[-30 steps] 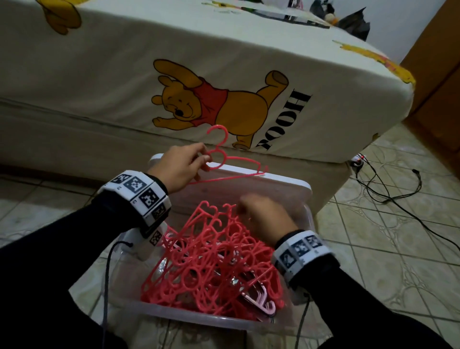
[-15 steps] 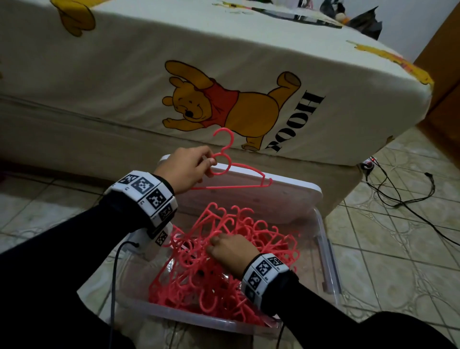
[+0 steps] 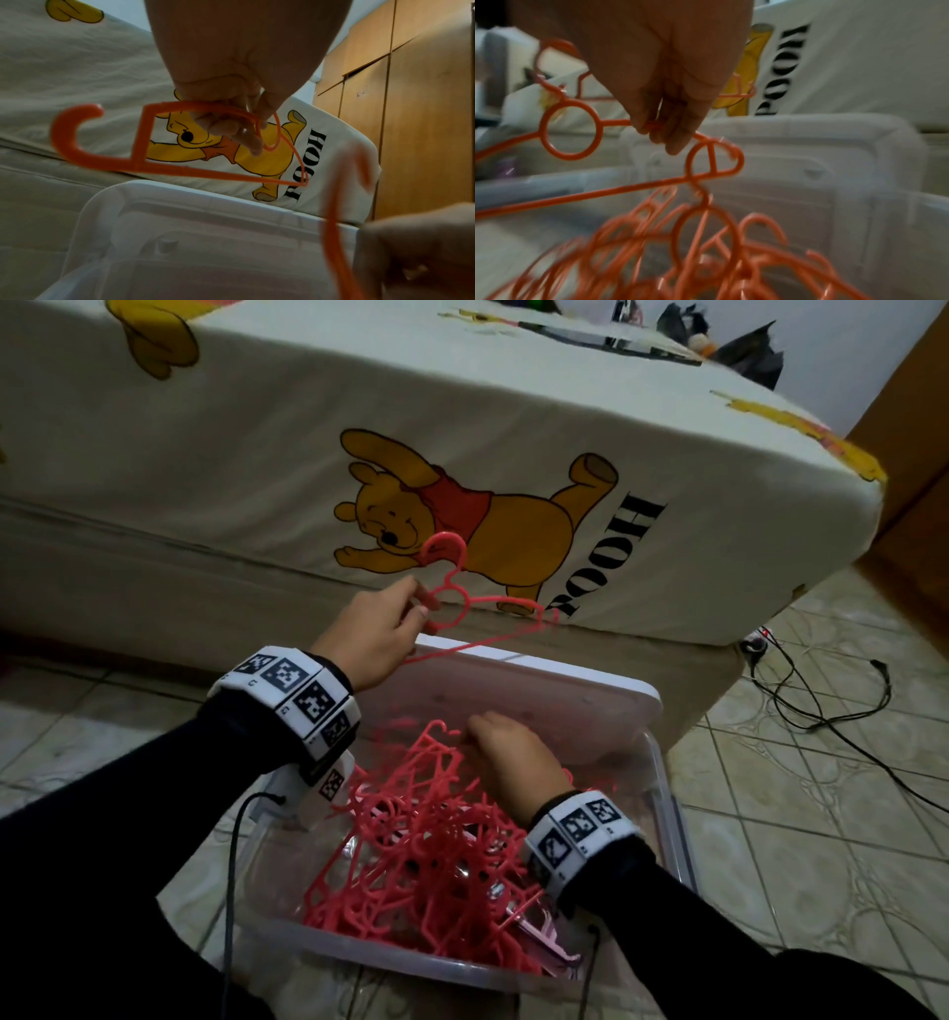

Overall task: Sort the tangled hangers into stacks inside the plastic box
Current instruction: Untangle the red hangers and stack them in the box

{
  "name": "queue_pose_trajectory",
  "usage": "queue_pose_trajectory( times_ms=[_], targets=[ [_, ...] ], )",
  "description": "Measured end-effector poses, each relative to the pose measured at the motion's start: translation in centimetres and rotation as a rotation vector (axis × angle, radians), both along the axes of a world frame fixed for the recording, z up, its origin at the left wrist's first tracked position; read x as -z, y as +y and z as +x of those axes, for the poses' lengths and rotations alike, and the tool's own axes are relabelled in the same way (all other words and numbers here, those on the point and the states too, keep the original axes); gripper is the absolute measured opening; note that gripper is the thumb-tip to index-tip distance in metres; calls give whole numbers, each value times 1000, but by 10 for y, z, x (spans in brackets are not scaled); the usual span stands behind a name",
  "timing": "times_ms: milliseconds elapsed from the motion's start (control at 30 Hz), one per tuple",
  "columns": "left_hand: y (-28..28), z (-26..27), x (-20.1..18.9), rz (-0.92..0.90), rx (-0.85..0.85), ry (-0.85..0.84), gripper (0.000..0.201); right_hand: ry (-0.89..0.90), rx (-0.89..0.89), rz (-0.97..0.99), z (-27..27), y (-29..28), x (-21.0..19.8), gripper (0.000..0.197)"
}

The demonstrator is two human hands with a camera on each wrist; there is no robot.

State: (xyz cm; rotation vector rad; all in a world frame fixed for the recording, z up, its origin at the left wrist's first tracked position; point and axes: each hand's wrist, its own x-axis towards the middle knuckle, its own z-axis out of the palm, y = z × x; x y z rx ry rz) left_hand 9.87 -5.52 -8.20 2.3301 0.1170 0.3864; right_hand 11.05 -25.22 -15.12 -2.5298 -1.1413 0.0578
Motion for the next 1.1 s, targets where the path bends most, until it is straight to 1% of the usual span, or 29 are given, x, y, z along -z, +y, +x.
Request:
queue_pose_trajectory(
  times_ms=[133, 233, 333, 433, 467, 567, 633, 700, 767, 833, 967, 1033, 1100],
  targets=[
    [2, 1, -5, -29, -21, -33, 14, 39, 122, 69, 17, -19, -20, 5],
    [3, 1, -6, -23, -28, -23, 16, 48, 188, 116, 28, -38, -33, 4],
    [2, 1, -5, 0, -24, -12, 15, 43, 215, 132, 33, -55, -41, 12],
    [-1, 2, -2, -9, -36, -25, 14, 106, 199, 112, 30, -66, -48, 9],
    [-1, 3, -2, -14, -55, -43, 14, 131, 188, 92, 27, -68, -49, 12],
    [-1, 5, -5, -33, -127, -126, 10, 220, 157, 31, 15, -72, -49, 31],
    [-1, 6, -7, -77, -147, -163, 10, 348, 143, 116, 7, -73, -49, 34],
    [-3, 7, -7, -109, -150, -156, 10, 509, 169, 264, 1, -74, -51, 41],
    [-6, 8, -7, -134, -153, -136, 10, 710, 175, 428, -3, -73, -54, 45],
    [-9, 8, -7, -173, -161, -121, 10, 833, 165, 565, -4, -72, -59, 41],
    [-13, 6, -10, -242, -167, -113, 11, 935, 211, 814, -3, -64, -64, 29],
    [-15, 4, -10, -240, -127, -92, 11, 883, 261, 857, -2, -58, -63, 23],
    [-21, 0, -9, -230, -63, -44, 12, 811, 291, 846, -1, -53, -60, 17]
  ],
)
